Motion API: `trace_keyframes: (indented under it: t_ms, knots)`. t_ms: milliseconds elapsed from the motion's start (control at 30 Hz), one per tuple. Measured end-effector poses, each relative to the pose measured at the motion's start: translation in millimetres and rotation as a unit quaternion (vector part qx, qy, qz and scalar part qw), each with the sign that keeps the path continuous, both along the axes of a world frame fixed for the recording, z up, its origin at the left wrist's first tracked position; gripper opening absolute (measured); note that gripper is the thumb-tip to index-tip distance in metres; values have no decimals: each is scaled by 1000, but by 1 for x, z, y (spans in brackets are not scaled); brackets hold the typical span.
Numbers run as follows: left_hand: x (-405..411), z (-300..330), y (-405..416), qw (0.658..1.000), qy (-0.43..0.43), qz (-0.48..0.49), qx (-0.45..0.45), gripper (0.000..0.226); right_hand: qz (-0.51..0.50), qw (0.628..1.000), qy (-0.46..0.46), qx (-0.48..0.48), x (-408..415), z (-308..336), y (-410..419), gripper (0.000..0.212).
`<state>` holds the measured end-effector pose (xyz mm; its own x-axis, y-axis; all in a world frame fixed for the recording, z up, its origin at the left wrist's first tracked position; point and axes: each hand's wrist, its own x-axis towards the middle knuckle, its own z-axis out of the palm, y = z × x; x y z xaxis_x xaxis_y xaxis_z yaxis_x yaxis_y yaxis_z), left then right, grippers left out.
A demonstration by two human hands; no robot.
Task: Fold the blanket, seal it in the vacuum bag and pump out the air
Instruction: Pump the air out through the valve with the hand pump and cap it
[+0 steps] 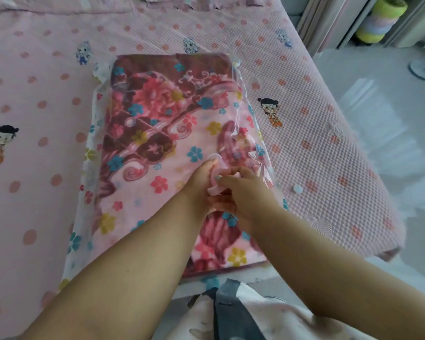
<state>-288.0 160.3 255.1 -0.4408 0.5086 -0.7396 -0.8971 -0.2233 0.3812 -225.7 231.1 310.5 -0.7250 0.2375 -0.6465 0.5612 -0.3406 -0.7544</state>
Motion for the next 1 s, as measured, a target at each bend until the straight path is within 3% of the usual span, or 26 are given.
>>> trace_keyframes:
  t_ms: [100,233,300,400,500,567,600,667,700,767,833,900,967,1000]
  knots:
    - [2,-7,-7,999,-15,-29,-21,69,-28,998,-5,-53,12,-5,-8,11]
    - [16,-18,-13,999,-37,-27,-4,68,-79,991,-27,-101,33,-11,-16,32]
    - [21,-19,-13,999,-42,-7,5,70,-71,996,-25,-50,42,-11,-19,41]
    - [22,-13,-11,997,-54,1,45,78,-67,997,13,40,45,-4,-20,32]
    - [17,-5,-7,998,38,-21,-49,61,-46,993,44,96,27,14,-3,27]
    - [5,3,-10,959,198,-40,-197,28,-12,992,68,102,4,34,11,18]
    - [-5,6,-13,915,307,-61,-254,40,0,992,83,94,-9,45,17,13]
    - [-28,15,-13,812,495,-131,-280,68,25,990,100,93,-36,64,23,9]
    - [-37,24,-12,777,542,-153,-280,66,39,988,102,110,-49,72,25,10]
    - [-55,38,-7,759,553,-150,-310,48,58,978,104,171,-74,85,25,15]
    - [-72,44,-3,763,544,-135,-323,43,86,944,105,300,-96,91,26,14]
    - [-84,48,-2,743,555,-155,-341,47,114,875,121,455,-110,88,27,31]
    - [-91,52,-3,735,558,-168,-347,45,140,757,153,620,-121,79,29,61]
    - [-93,51,-4,741,553,-165,-344,43,172,686,183,683,-124,74,30,62]
